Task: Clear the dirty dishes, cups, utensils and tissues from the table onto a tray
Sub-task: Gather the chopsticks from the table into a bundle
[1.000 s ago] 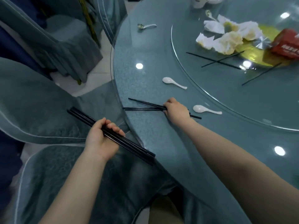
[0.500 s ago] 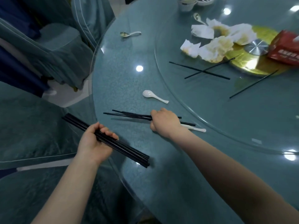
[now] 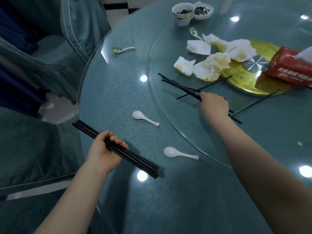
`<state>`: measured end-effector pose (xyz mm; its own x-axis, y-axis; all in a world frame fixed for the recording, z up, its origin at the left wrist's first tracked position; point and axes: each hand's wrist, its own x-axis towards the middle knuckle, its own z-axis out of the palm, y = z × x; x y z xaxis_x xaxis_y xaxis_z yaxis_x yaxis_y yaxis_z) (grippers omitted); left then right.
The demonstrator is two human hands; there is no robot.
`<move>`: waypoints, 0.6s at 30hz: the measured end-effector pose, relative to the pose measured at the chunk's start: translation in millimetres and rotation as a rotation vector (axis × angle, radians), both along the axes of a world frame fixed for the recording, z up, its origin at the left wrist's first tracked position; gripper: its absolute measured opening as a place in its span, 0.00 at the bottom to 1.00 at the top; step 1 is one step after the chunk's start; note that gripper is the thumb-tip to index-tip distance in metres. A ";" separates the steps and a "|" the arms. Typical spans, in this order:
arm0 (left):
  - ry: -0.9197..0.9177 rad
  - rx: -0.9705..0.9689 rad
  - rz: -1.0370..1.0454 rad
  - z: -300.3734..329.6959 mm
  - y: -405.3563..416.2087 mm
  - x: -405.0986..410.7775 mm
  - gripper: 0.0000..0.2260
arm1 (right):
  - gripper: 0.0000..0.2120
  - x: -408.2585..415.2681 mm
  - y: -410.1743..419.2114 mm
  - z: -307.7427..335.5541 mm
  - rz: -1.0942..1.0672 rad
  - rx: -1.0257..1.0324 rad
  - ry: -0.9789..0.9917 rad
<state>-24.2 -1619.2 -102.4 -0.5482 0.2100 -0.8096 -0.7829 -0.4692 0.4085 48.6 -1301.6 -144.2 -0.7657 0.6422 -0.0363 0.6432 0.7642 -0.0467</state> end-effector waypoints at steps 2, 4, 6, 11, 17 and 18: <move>-0.014 0.009 0.012 -5.0 8.2 -3.6 0.12 | 0.17 -1.0 24.3 -1.2 -0.045 -0.037 -0.048; -0.039 0.024 0.031 -11.5 16.6 -6.5 0.12 | 0.22 -3.2 45.3 -3.3 -0.052 -0.077 -0.074; -0.058 0.034 0.057 -19.3 24.9 -8.8 0.12 | 0.24 -8.2 61.2 -6.2 0.002 -0.091 -0.075; -0.067 0.007 0.087 -34.7 34.5 -8.8 0.13 | 0.10 -26.3 71.3 -12.5 0.081 -0.063 -0.042; -0.083 -0.031 0.099 -43.8 37.2 -5.1 0.12 | 0.05 -39.1 55.3 -14.3 0.255 0.028 -0.048; -0.084 -0.035 0.096 -44.1 37.3 -4.3 0.12 | 0.06 -38.6 50.3 -14.5 0.284 0.048 -0.049</move>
